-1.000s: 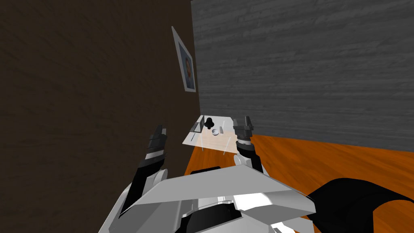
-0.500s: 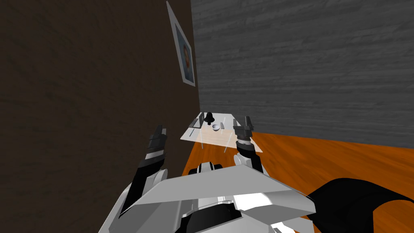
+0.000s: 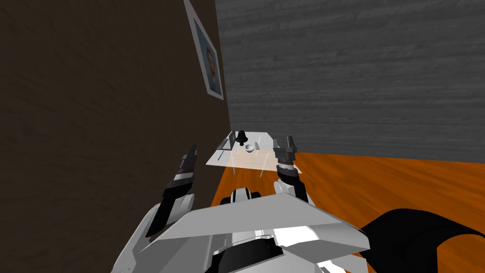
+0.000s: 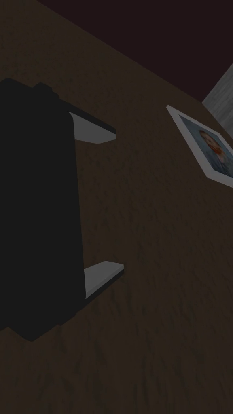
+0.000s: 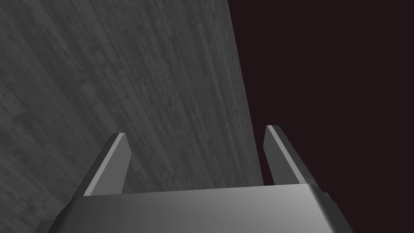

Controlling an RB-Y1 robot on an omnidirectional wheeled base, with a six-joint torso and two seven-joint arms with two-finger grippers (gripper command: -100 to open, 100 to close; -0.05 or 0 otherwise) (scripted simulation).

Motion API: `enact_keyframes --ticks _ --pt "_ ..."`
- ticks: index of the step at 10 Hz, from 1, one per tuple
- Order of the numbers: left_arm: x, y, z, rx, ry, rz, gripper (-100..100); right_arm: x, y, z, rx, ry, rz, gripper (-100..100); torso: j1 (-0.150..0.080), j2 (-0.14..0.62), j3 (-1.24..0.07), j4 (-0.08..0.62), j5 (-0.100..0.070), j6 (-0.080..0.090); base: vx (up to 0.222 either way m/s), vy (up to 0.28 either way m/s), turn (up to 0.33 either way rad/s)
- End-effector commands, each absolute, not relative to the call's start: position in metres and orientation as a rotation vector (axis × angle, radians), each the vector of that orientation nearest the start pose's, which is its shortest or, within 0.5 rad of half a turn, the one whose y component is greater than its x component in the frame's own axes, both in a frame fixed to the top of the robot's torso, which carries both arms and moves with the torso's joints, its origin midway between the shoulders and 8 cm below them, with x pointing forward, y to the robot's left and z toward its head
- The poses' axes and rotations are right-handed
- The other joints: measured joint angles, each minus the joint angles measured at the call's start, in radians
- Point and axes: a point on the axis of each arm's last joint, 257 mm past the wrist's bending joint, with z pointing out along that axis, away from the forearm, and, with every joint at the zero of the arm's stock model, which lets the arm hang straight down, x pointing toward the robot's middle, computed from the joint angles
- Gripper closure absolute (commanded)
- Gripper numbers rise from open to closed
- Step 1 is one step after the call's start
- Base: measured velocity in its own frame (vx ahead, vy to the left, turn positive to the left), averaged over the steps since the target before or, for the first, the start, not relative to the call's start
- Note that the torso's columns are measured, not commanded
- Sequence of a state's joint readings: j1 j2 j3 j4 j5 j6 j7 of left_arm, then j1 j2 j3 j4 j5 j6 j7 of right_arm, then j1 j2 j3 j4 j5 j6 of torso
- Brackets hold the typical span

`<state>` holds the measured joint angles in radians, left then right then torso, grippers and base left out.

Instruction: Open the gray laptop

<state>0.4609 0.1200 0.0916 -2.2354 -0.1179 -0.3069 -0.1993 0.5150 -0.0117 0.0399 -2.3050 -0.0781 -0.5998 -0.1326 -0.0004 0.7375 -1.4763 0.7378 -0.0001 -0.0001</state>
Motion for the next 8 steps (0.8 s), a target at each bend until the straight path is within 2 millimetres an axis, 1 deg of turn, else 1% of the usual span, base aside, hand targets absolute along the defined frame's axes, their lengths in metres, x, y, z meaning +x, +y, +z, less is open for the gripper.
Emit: enact_keyframes --ticks 1,2,8 --pt "0.397 0.312 -0.03 -0.531 0.977 -0.819 -100 0.32 -0.274 0.048 0.658 0.459 1.533 0 0.001 0.001 0.0 0.0 0.0 0.0 0.004 -0.021 -0.1" --pt "0.408 0.321 -0.036 -0.521 1.005 -0.759 -100 0.32 -0.274 0.048 0.658 0.459 1.533 0 0.001 0.001 0.001 0.0 0.0 0.0 0.008 -0.027 -0.217" --pt "0.444 0.355 -0.05 -0.497 1.076 -0.563 -100 0.32 -0.274 0.048 0.658 0.459 1.533 0 0.001 0.0 0.0 0.0 0.0 0.0 0.01 -0.021 -0.148"
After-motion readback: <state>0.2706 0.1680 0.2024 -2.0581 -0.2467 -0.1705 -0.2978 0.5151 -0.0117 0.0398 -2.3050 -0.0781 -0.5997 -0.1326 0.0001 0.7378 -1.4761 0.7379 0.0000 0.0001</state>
